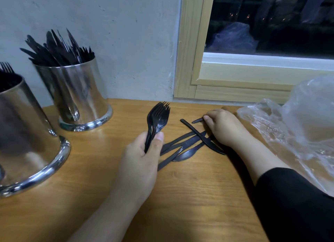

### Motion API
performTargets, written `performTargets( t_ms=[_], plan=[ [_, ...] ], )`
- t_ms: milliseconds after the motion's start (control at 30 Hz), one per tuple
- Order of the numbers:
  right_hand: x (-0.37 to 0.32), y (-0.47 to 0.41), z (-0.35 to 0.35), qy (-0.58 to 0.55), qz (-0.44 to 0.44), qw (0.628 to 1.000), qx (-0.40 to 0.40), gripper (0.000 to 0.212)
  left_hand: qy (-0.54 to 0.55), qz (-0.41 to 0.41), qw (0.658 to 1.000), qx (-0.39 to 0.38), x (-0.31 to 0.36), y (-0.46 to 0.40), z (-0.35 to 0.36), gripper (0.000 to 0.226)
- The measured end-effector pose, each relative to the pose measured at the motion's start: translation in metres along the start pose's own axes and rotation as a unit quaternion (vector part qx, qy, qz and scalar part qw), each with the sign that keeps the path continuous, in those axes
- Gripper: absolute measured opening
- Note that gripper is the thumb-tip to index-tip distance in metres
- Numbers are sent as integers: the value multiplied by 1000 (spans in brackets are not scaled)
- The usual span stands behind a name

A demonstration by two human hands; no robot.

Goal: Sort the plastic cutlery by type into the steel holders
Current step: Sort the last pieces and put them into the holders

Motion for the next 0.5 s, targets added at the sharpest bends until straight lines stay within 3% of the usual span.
performTargets(
  t_ms=[233, 500],
  plan=[
    [-9, 2, -3, -65, -40, 997, -5, 9, 15, -15, 1000, 3, -5, 0, 0, 34],
    [-1, 1, -7, -69, 17, 997, 28, 36, 21, -23, 999, 6, -9, -1, 0, 31]
  ],
)
Point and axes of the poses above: each hand's wrist, its own y-axis away from the middle knuckle, its own z-axis out of the palm, x = y × z, the point moved 7 cm from there along -y, towards the middle knuckle, and after that the axes turned 11 degrees about z, right-handed, at the moved point
